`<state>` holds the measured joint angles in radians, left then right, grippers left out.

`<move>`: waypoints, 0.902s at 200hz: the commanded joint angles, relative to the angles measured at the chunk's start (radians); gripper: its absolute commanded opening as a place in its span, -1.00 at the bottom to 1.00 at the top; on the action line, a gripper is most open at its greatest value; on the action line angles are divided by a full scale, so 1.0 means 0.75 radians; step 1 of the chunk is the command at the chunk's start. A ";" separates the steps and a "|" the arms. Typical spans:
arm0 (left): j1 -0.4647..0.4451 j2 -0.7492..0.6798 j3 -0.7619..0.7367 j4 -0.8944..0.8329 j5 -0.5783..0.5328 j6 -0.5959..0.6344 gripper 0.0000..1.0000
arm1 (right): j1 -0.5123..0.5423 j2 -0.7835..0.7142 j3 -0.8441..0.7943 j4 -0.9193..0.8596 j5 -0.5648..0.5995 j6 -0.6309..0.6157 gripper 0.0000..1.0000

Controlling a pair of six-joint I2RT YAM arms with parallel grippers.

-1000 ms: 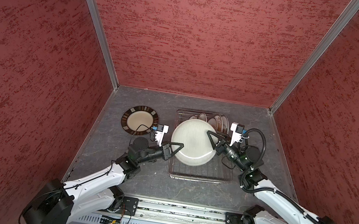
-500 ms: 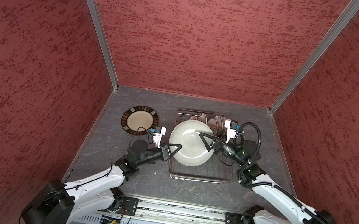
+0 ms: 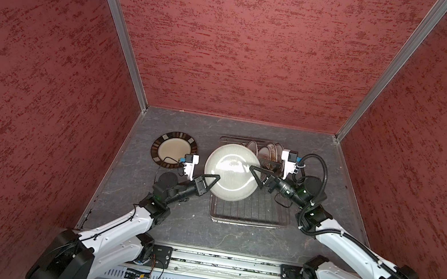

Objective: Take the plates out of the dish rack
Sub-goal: 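Close the left gripper on the white plate while the right releases it, then carry the white plate over the dark plate with the left gripper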

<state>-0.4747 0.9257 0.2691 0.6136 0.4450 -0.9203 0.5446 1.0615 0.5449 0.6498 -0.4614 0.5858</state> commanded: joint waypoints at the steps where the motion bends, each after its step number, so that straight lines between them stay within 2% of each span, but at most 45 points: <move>1: 0.056 -0.070 0.010 0.230 0.027 -0.071 -1.00 | 0.006 -0.042 -0.014 -0.011 0.063 -0.044 0.98; 57: 0.198 -0.225 0.005 0.074 0.036 -0.092 -1.00 | 0.008 -0.057 -0.011 -0.041 0.111 -0.081 0.98; 92: 0.322 -0.285 -0.008 0.007 0.037 -0.127 -1.00 | 0.010 -0.027 0.034 -0.094 0.064 -0.136 0.98; 134: 0.471 -0.261 -0.032 0.027 0.060 -0.186 -1.00 | 0.051 0.014 0.080 -0.106 -0.002 -0.201 0.98; 180: 0.619 -0.228 -0.049 0.035 0.079 -0.248 -1.00 | 0.183 0.059 0.169 -0.234 0.182 -0.345 0.98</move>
<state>-0.0536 0.7586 0.2111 0.4942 0.4744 -1.0676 0.6350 1.0859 0.6121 0.5224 -0.4042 0.4145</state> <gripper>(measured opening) 0.142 0.989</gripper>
